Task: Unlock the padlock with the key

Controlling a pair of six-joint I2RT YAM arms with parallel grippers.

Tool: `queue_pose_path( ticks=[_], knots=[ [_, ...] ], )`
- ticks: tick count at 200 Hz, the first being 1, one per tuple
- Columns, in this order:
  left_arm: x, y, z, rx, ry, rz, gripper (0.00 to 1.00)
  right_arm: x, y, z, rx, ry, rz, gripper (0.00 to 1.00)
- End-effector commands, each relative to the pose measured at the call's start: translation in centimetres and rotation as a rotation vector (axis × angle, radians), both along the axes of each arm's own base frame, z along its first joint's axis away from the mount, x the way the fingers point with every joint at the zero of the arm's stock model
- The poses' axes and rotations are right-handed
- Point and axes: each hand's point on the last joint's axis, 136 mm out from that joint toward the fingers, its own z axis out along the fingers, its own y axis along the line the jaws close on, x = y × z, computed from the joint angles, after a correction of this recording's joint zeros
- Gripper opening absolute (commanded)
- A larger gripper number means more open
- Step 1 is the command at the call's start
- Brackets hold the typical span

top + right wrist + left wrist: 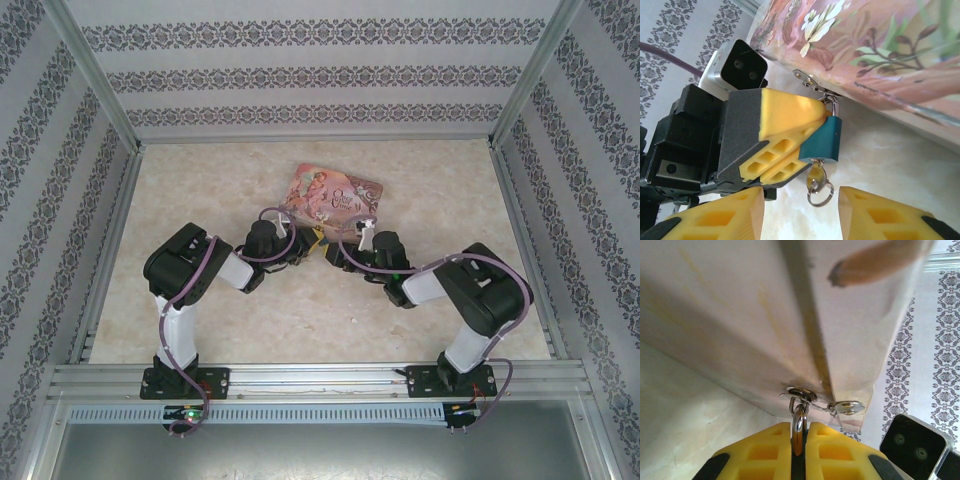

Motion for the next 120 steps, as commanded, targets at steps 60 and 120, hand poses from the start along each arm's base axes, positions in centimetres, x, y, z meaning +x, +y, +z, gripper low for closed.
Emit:
queue_pose_path(
  ticks=[60,120],
  knots=[
    [0.7,-1.0,2.0,-0.006,-0.062,-0.013,0.06,-1.0,-5.1,1.0,-0.281,-0.134,-0.108,0.63],
    [0.7,-0.9,1.9,0.006,-0.056,-0.011,0.06,-2.4,-7.0,5.6,-0.528,-0.420,-0.048,0.75]
  ],
)
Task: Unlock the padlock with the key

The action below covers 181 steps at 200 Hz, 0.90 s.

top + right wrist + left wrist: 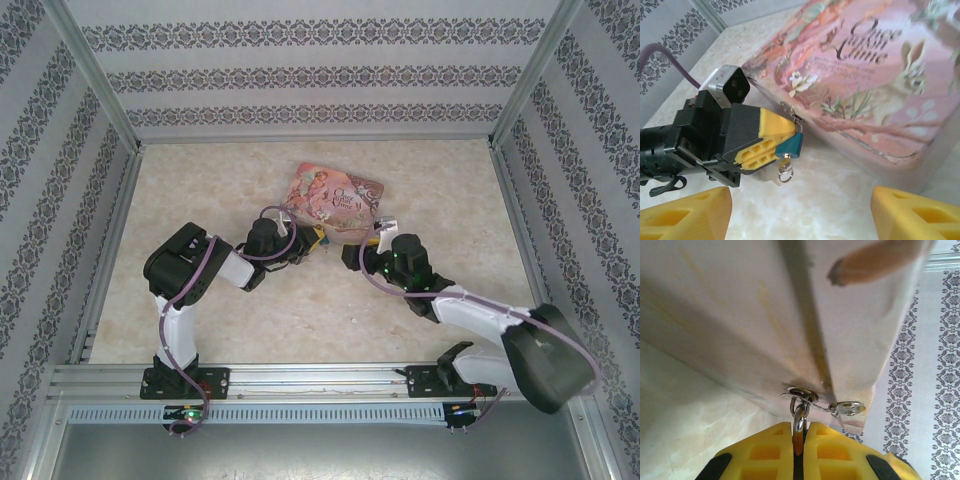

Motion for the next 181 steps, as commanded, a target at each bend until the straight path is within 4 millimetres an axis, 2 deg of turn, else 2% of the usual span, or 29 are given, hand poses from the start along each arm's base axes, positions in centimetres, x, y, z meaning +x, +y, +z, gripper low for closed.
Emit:
queue_pose_path(
  ticks=[1,29,71,144,181],
  knots=[
    [0.4,-0.7,2.0,-0.007,-0.061,-0.009,0.06,-0.9,-1.1,0.2,-0.208,-0.114,0.041,0.75],
    [0.4,-0.7,2.0,-0.006,-0.060,-0.009,0.06,-1.7,-0.6,2.3,-0.337,-0.272,0.119,0.78],
    [0.4,-0.8,1.9,-0.001,-0.058,-0.011,0.06,-2.4,0.1,3.5,-0.506,-0.432,0.203,0.84],
    [0.5,-0.8,2.0,0.004,-0.055,-0.012,0.06,-2.9,0.0,2.5,-0.765,-0.569,0.336,0.93],
    [0.6,-0.9,2.0,0.003,-0.046,-0.014,0.06,-3.1,0.1,1.3,-0.885,-0.604,0.412,0.95]
  ],
)
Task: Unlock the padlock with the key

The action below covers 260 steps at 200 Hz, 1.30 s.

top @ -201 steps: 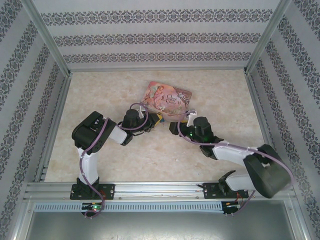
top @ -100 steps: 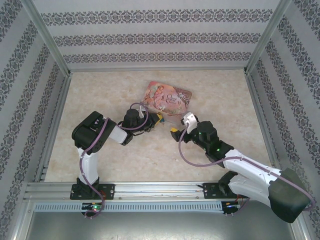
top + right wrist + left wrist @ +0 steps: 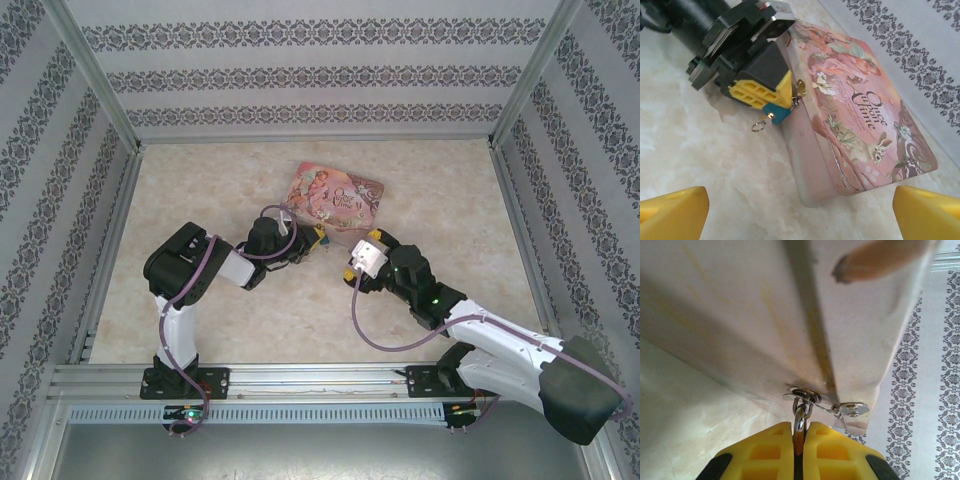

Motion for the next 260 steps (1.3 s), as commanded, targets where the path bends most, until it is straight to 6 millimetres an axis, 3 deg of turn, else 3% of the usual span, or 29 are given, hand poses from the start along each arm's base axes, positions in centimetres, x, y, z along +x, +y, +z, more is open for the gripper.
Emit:
queue_pose_path(
  ticks=[1,61,156,260],
  knots=[
    [0.3,-0.9,2.1,-0.010,-0.052,-0.016,0.06,0.2,0.1,0.4,-0.114,-0.070,0.045,0.95],
    [0.4,-1.0,2.3,-0.005,-0.040,-0.020,0.06,0.8,1.3,-1.1,-0.264,-0.097,0.130,0.94],
    [0.3,-1.4,2.2,-0.024,0.022,-0.027,0.06,3.3,4.9,-3.5,-0.271,-0.077,0.180,0.80],
    [-0.1,-2.2,2.4,-0.050,0.108,-0.067,0.06,5.2,5.5,-4.7,-0.219,-0.050,0.149,0.54]
  ],
)
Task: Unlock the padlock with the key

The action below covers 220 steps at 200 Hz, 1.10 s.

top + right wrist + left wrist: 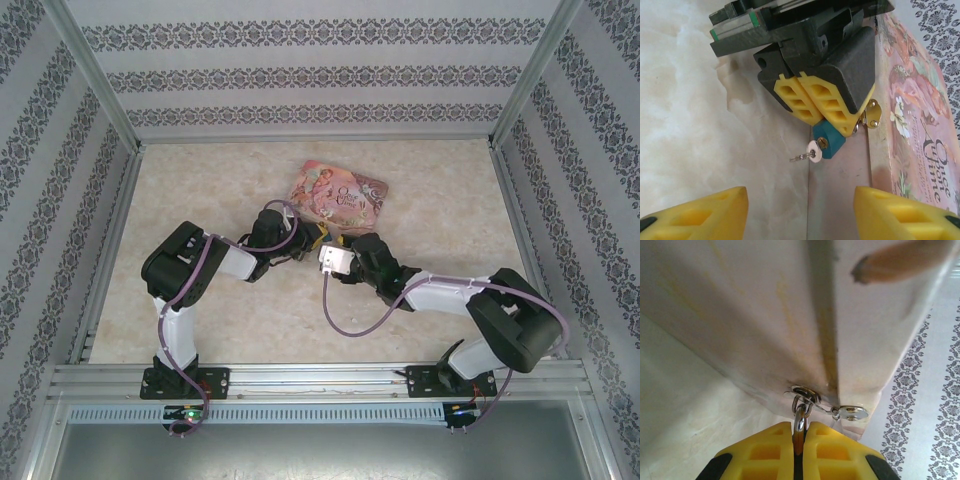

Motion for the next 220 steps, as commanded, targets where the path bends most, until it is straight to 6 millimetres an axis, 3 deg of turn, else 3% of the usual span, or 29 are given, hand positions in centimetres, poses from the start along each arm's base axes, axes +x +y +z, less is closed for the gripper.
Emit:
queue_pose_path(
  ticks=[1,80,220],
  knots=[
    [-0.7,-1.4,2.2,-0.045,0.008,-0.056,0.06,1.1,0.8,1.2,0.062,-0.014,0.002,0.53],
    [-0.8,-1.7,2.5,-0.056,0.046,-0.066,0.06,2.0,0.8,0.5,0.063,0.014,-0.004,0.39],
    [-0.7,-1.9,2.6,-0.056,0.056,-0.070,0.06,2.8,1.5,-0.5,0.035,0.014,-0.012,0.28]
  ],
)
